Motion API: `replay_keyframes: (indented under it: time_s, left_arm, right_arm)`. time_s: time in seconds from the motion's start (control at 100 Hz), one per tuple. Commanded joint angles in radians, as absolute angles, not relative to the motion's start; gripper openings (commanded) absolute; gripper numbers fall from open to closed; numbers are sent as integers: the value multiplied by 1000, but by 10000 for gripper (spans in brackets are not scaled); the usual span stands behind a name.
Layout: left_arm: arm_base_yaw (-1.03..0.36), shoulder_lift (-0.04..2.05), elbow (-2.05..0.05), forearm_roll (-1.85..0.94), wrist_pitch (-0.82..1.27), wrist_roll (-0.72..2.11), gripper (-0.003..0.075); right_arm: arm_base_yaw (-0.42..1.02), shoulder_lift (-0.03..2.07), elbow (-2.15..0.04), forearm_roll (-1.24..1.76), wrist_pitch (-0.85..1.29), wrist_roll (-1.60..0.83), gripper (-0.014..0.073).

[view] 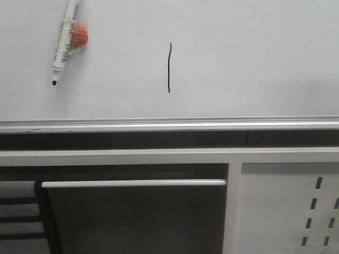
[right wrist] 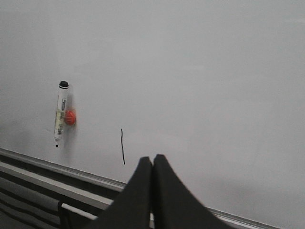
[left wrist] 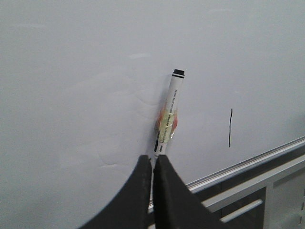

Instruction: Write number 1 on whiteboard

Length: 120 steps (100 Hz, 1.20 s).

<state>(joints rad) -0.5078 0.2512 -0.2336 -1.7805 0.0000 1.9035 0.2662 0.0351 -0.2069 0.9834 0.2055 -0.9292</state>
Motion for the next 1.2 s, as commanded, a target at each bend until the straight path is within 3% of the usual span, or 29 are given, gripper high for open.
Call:
replay_keyframes:
  time_s: [0.0,0.72,0.79,0.9,1.19]
  left_arm:
    - [-508,258,-261,-1856,34,1892,-20]
    - [-508,258,-259,-1820,25,1880,-20]
    - [-500,258,-259,-1665,-15,1671,-20]
    - [-431,258,-255,-1062,-65,1017,-20]
    - [-161,150,-221,-171,133,138,-20]
  right_arm:
    - [260,43,-230,996,152,-930,-52]
    - [260,43,-230,996,152,-930,-52]
    - [260,43,-230,996,152,-930,-52]
    - [260,43,-230,996,152,-930,-52]
    - [260,43,-230,996,152,-930,-52]
